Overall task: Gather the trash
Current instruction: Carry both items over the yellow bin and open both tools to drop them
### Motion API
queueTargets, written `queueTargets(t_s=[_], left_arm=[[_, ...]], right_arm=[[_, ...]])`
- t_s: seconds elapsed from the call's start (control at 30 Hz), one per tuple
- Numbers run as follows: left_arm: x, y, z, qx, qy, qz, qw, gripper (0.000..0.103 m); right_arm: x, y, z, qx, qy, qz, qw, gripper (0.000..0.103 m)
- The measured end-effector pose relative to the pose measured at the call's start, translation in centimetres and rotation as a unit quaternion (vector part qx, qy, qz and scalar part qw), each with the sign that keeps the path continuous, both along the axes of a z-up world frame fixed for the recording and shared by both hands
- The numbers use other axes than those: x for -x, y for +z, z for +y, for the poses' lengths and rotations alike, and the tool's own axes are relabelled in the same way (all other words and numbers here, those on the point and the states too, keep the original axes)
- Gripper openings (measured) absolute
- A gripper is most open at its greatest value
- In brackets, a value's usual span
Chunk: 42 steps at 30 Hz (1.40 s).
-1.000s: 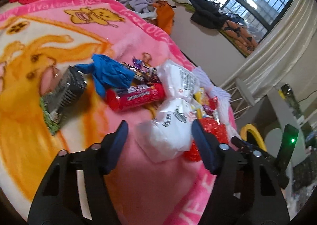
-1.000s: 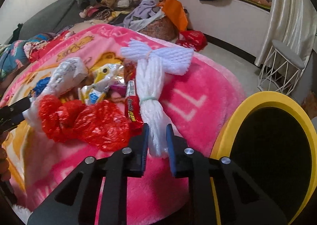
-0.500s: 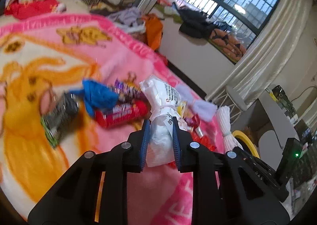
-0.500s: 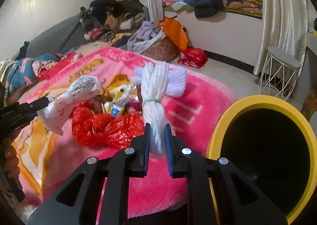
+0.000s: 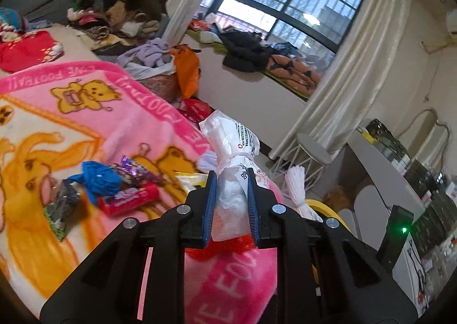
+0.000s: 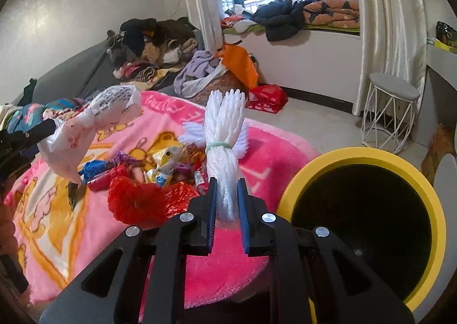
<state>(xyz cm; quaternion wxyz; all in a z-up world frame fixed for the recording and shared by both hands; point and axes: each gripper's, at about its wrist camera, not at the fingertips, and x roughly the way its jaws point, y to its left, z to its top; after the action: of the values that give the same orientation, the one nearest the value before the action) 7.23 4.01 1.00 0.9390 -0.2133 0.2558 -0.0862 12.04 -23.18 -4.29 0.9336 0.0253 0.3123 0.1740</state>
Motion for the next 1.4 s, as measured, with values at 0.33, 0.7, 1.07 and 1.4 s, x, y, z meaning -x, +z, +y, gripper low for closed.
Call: queueTargets(t_s=[0.33,0.7,1.07,1.4], left_arm=[[-0.6,-0.8,-5.1,-0.020,-0.064,0.012,0.9976,0.015],[-0.9,-1.5,-9.0,-0.036,-0.113,0.015,0.9928,0.015],[-1.5,-2.2,-12.6,-0.053,-0.158,0.020,0.9859,0.015],[-2.9,-3.4,-16.3,-0.066,-0.197,0.036,0.9775,0.015]], right_arm=[[0.4,0.6,-2.6,-0.009,-0.036,-0.006,0.999,0.014],[0.9,0.3,-5.3,-0.018,-0.081,-0.007,0.997,0.014],[1.0,-0.3,-8.2,-0.021,-0.131,0.004,0.991,0.014],[0.9,-1.7,-11.0,-0.026,-0.173,0.035,0.984,0.014]])
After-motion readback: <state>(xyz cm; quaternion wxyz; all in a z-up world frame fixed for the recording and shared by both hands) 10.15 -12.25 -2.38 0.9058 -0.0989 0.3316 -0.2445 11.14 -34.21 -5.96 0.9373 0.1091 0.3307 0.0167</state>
